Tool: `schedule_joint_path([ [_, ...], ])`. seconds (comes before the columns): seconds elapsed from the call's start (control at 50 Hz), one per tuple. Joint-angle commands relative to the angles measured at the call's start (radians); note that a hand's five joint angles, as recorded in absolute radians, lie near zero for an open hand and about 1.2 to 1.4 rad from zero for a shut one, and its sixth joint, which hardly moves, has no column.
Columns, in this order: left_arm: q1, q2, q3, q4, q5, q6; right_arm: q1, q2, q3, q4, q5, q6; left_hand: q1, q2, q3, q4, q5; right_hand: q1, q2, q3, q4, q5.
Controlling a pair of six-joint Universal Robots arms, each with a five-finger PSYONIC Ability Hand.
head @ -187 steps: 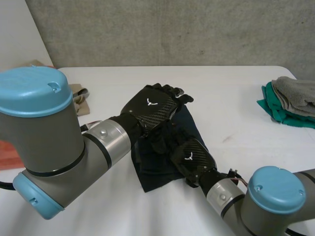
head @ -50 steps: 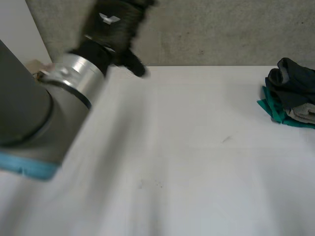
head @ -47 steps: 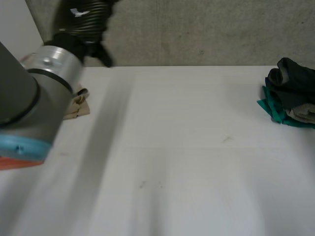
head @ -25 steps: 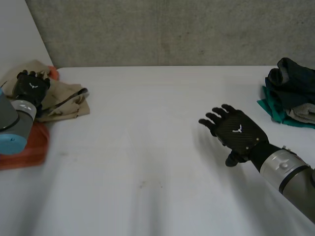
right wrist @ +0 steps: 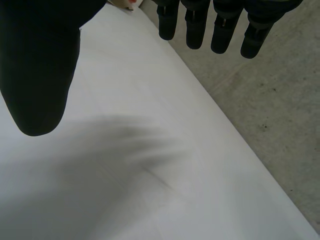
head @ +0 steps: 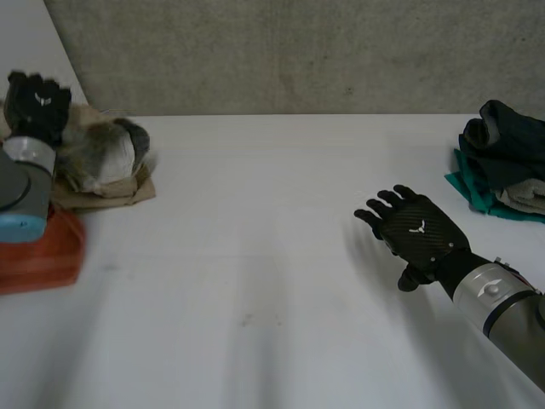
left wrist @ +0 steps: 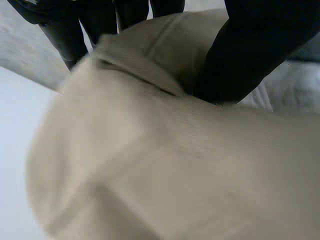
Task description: Fold the laundry.
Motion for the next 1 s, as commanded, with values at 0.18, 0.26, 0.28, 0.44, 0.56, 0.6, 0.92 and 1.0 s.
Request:
schedule_joint_path([
  [0.18,-0.552,0.336,-0.099,-0.201,-0.056,-0.549,-0.005,-0.082,-0.055,-0.011,0.239,0.093,0.257,0.198,0.208,0.197,0.266,-0.055,-0.036,-0.041,-0.038,-0.042],
  [0.26,-0.733,0.226,-0.072,-0.197,-0.102,-0.554,-0.019,-0.088,-0.057,-0.008,0.259,0.119,0.257,0.198,0.208,0.197,0.266,-0.055,-0.036,-0.041,-0.038,-0.042],
  [0.28,-0.762,0.199,-0.060,-0.195,-0.107,-0.554,-0.023,-0.088,-0.058,-0.008,0.262,0.122,0.257,0.198,0.208,0.197,0.266,-0.055,-0.036,-0.041,-0.038,-0.042],
  [0.44,-0.911,0.070,-0.024,-0.201,-0.105,-0.551,-0.063,-0.087,-0.064,-0.003,0.264,0.127,-0.795,-0.855,-0.845,-0.856,-0.787,-0.055,-0.036,-0.041,-0.038,-0.042],
  [0.56,-0.924,0.203,-0.093,-0.195,-0.111,-0.554,-0.075,-0.087,-0.081,0.003,0.258,0.127,-0.964,-1.023,-1.013,-1.024,-0.955,-0.055,-0.036,-0.041,-0.038,-0.042],
  [0.6,-0.882,0.297,-0.139,-0.197,-0.114,-0.556,-0.074,-0.088,-0.090,0.004,0.258,0.125,-0.964,-1.023,-1.013,-1.024,-0.955,-0.055,-0.036,-0.041,-0.038,-0.042],
  [0.92,-0.387,0.509,-0.401,-0.235,-0.048,-0.501,0.095,-0.128,-0.141,0.233,0.149,0.124,-0.925,-0.985,-0.975,-0.986,-0.917,-0.055,-0.036,-0.041,-0.038,-0.042],
  [1.0,-0.303,0.382,-0.383,-0.240,0.059,-0.375,0.168,-0.055,-0.170,0.219,0.170,0.128,-0.920,-0.979,-0.969,-0.980,-0.911,-0.055,-0.036,-0.041,-0.038,-0.042],
])
